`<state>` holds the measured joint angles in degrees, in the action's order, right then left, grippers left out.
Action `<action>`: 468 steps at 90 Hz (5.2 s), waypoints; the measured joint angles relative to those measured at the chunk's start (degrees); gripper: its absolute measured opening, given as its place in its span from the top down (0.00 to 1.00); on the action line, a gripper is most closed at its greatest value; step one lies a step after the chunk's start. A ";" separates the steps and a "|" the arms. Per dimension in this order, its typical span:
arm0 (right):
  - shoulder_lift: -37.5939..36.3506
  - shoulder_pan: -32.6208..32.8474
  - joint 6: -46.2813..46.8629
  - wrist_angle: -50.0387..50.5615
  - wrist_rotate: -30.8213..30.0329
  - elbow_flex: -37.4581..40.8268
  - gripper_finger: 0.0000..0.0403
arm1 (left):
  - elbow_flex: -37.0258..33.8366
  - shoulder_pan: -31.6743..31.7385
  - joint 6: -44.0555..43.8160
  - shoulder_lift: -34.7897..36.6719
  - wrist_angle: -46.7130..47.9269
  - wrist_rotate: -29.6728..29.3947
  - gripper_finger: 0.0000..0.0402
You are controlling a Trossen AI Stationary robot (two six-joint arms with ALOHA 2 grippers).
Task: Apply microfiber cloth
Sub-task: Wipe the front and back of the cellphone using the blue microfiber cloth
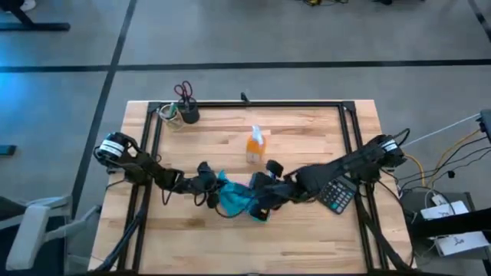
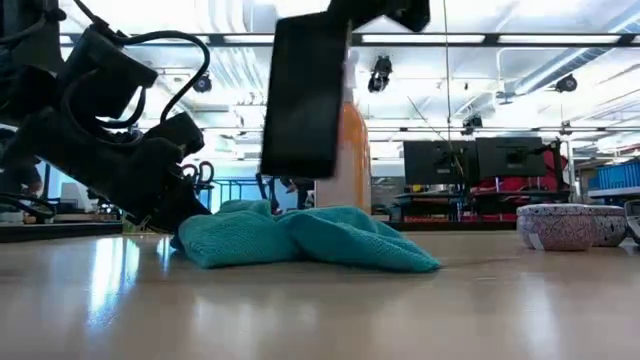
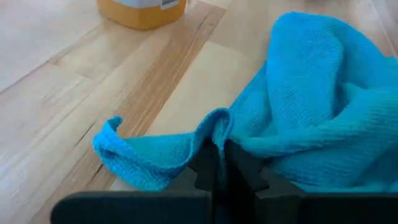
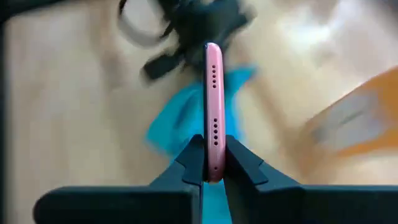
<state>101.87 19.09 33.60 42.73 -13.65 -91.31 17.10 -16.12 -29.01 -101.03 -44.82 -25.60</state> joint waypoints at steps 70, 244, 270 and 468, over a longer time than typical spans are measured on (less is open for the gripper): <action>11.70 -12.90 -21.90 -5.60 19.33 0.24 0.78 | -0.09 -2.93 8.82 -0.09 -7.78 9.77 1.00; 7.16 1.40 -13.86 -17.42 11.11 7.68 1.00 | 0.01 -3.39 7.30 -0.02 -7.16 9.69 1.00; 16.33 -0.83 -16.99 -32.41 10.55 7.78 1.00 | -0.11 -3.65 7.23 0.47 -9.27 12.08 1.00; 20.57 5.92 -10.06 -29.01 -18.19 7.56 1.00 | 15.50 -13.86 9.21 -7.38 -2.77 3.92 1.00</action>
<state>122.44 25.01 23.54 13.72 -31.84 -83.75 32.60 -29.98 -19.80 -108.42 -47.58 -21.69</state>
